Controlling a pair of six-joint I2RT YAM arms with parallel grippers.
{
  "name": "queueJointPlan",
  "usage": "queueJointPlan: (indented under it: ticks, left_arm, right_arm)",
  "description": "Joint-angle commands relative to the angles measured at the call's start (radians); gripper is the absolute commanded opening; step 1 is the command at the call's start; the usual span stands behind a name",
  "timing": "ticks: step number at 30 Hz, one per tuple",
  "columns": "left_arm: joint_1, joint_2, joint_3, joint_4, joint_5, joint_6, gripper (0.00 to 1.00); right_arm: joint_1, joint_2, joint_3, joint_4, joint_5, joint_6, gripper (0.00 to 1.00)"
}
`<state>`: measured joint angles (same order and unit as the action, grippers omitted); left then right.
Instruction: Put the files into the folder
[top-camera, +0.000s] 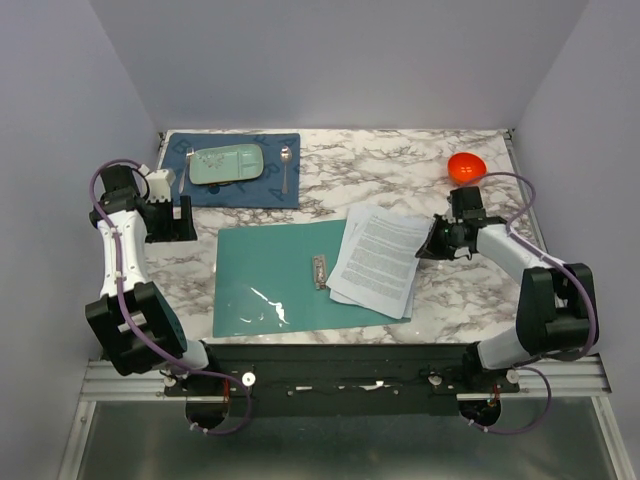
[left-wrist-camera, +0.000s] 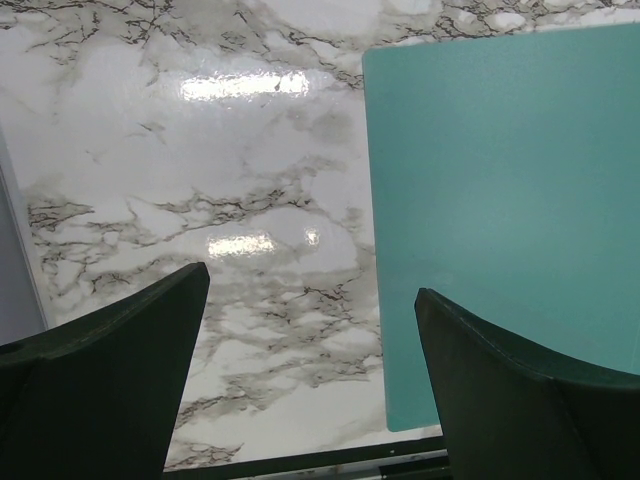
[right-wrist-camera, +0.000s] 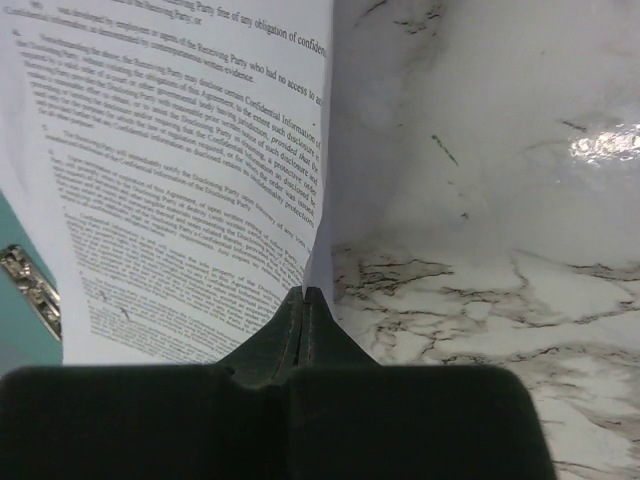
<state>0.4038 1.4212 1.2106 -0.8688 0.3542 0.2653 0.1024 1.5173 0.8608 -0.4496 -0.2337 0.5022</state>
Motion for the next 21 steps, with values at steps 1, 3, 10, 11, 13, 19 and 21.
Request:
queueJointPlan:
  ticks: [1, 3, 10, 11, 13, 19, 21]
  left_arm:
    - [-0.006, -0.038, -0.013, -0.004, -0.009, 0.02, 0.99]
    - [-0.008, -0.038, -0.019, -0.002, -0.011, 0.018, 0.99]
    - [-0.019, -0.038, -0.029, -0.002, -0.018, 0.02, 0.99]
    - [-0.02, -0.039, -0.029, -0.002, -0.021, 0.018, 0.99]
    - [-0.022, -0.042, -0.028, -0.006, -0.02, 0.017, 0.99]
    - [-0.026, -0.048, -0.037, -0.006, -0.027, 0.02, 0.99]
    - [-0.026, -0.044, -0.042, -0.006, -0.034, 0.02, 0.99]
  right_arm:
    - [-0.004, -0.106, -0.006, 0.043, -0.134, 0.018, 0.01]
    - [-0.004, -0.14, -0.005, 0.051, -0.192, 0.029, 0.01]
    - [0.02, -0.292, 0.02, 0.075, -0.322, 0.029, 0.01]
    - [0.022, -0.314, 0.026, 0.074, -0.334, 0.027, 0.01]
    - [0.042, -0.336, 0.043, 0.087, -0.374, 0.029, 0.01]
    - [0.215, -0.349, 0.148, 0.095, -0.374, 0.029, 0.01]
    - [0.273, -0.33, 0.228, 0.085, -0.356, 0.015, 0.01]
